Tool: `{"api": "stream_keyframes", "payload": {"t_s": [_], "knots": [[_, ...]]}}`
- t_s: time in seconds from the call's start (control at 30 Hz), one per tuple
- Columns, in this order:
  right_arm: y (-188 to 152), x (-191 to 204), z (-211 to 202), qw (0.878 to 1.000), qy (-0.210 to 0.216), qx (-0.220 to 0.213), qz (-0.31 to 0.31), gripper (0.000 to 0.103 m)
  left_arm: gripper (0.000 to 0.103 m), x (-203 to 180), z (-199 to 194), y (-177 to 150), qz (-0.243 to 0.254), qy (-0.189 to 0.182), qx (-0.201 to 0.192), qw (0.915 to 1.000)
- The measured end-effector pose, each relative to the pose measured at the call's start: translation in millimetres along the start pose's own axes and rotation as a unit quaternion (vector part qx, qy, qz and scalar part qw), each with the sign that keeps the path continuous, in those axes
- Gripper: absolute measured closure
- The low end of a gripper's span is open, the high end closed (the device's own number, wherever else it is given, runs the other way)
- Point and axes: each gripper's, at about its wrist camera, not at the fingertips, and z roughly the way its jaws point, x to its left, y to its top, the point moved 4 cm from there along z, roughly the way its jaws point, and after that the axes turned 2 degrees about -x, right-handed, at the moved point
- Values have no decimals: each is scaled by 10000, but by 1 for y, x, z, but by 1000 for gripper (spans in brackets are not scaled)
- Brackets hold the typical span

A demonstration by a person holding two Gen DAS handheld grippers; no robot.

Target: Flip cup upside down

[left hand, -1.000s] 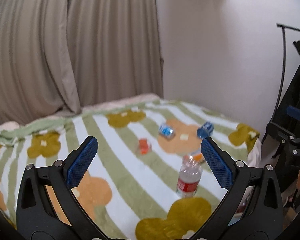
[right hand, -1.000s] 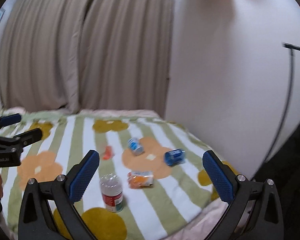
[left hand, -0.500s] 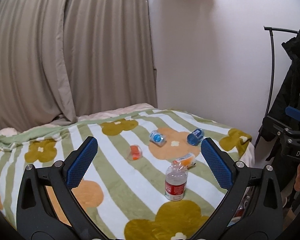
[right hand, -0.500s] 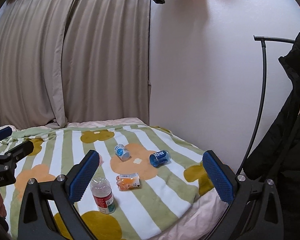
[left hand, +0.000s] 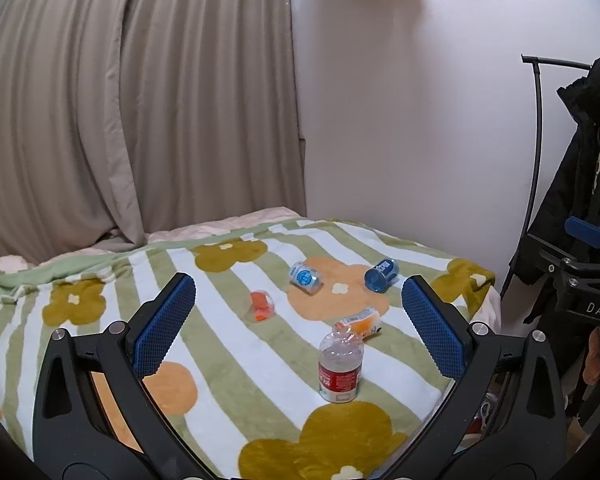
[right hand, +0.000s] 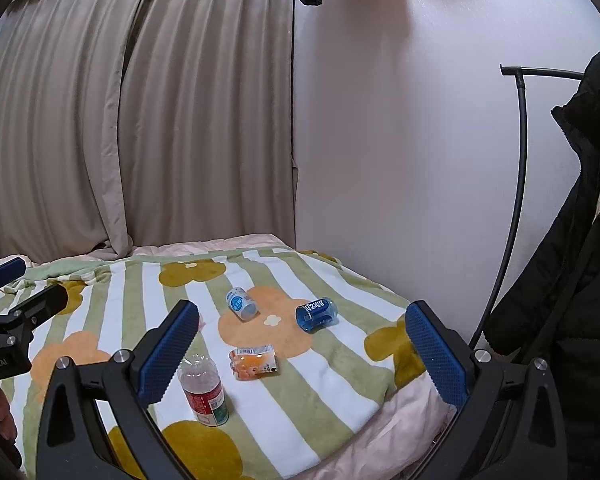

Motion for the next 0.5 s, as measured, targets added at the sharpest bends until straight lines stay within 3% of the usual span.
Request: {"api": "stream_keyframes", "payload": {"t_s": [0.5], "knots": [[0, 0, 0, 10000, -11, 0, 5, 0, 0, -1, 0, -1, -20, 4, -17, 10000]]}}
